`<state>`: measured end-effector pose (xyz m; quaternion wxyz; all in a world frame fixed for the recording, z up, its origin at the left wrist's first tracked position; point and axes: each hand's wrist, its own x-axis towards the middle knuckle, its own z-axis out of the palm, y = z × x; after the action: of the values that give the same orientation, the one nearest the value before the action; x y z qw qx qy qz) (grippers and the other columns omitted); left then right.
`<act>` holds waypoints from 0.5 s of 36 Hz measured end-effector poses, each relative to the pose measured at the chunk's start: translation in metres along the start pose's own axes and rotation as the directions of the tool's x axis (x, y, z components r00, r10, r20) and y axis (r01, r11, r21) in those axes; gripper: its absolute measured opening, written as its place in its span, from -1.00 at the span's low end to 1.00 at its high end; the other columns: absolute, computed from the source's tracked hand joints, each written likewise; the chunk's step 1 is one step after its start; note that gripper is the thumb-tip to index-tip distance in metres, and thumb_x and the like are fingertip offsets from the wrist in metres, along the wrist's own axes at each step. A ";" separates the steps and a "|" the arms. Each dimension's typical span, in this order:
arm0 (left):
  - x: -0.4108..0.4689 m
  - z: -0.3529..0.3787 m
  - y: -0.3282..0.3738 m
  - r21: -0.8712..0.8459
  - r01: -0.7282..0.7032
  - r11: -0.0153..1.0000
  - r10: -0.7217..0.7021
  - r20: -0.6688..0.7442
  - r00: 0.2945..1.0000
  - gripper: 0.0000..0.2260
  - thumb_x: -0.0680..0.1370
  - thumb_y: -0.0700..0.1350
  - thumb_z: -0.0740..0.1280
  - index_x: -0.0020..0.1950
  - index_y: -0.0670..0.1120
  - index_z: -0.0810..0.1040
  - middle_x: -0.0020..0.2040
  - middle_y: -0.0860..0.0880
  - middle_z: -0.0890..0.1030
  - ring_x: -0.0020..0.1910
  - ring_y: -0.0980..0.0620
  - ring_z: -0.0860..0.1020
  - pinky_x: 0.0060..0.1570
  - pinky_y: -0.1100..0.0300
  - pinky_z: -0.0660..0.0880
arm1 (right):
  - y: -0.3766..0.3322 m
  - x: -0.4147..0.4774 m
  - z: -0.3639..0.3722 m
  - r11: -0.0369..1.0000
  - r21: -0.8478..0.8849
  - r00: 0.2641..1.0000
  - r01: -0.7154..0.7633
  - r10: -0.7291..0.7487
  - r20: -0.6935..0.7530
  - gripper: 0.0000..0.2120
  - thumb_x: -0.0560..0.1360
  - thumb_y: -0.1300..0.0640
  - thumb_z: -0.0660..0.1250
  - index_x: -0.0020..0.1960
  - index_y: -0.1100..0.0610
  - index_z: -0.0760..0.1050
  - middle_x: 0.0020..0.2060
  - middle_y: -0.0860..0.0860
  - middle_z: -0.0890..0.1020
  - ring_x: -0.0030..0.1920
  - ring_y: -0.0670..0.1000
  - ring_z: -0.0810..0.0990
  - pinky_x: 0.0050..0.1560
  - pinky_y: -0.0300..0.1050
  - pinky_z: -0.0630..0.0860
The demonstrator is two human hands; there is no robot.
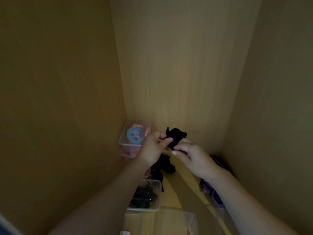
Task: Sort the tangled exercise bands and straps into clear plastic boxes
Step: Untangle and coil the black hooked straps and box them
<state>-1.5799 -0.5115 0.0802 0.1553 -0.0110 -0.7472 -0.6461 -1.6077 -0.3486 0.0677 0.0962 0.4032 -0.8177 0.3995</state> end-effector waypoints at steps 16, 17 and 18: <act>-0.014 0.003 -0.011 0.236 -0.077 0.969 0.039 0.163 0.986 -0.86 0.59 -0.24 0.30 -0.05 0.01 0.50 -0.16 -0.01 0.65 -0.19 0.15 0.65 -0.02 0.24 0.58 | -0.004 0.004 -0.013 0.971 0.186 0.983 -0.153 0.168 -0.070 -0.90 0.51 0.19 0.37 -0.07 0.15 0.67 -0.28 -0.01 0.64 -0.28 -0.13 0.58 -0.20 -0.25 0.49; -0.014 0.002 -0.010 0.233 -0.078 0.969 0.039 0.168 0.985 -0.87 0.58 -0.25 0.31 -0.05 -0.01 0.51 -0.18 0.01 0.64 -0.20 0.18 0.64 -0.05 0.29 0.57 | -0.004 0.004 -0.012 0.961 0.221 0.981 -0.164 0.182 -0.065 -0.92 0.50 0.20 0.38 -0.08 0.14 0.67 -0.28 0.00 0.64 -0.29 -0.14 0.58 -0.20 -0.23 0.50; -0.013 0.001 -0.010 0.245 -0.084 0.966 0.041 0.174 0.984 -0.90 0.58 -0.26 0.31 -0.02 -0.06 0.53 -0.18 0.02 0.63 -0.21 0.21 0.63 -0.07 0.32 0.55 | -0.003 0.003 -0.012 0.945 0.267 0.976 -0.188 0.211 -0.060 -0.94 0.49 0.21 0.40 -0.09 0.13 0.66 -0.29 0.02 0.64 -0.32 -0.15 0.58 -0.22 -0.22 0.52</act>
<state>-1.5699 -0.5096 0.0668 0.1125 -0.0690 -0.8327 -0.5377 -1.6094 -0.3434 0.0789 0.0373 0.3095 -0.7899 0.5280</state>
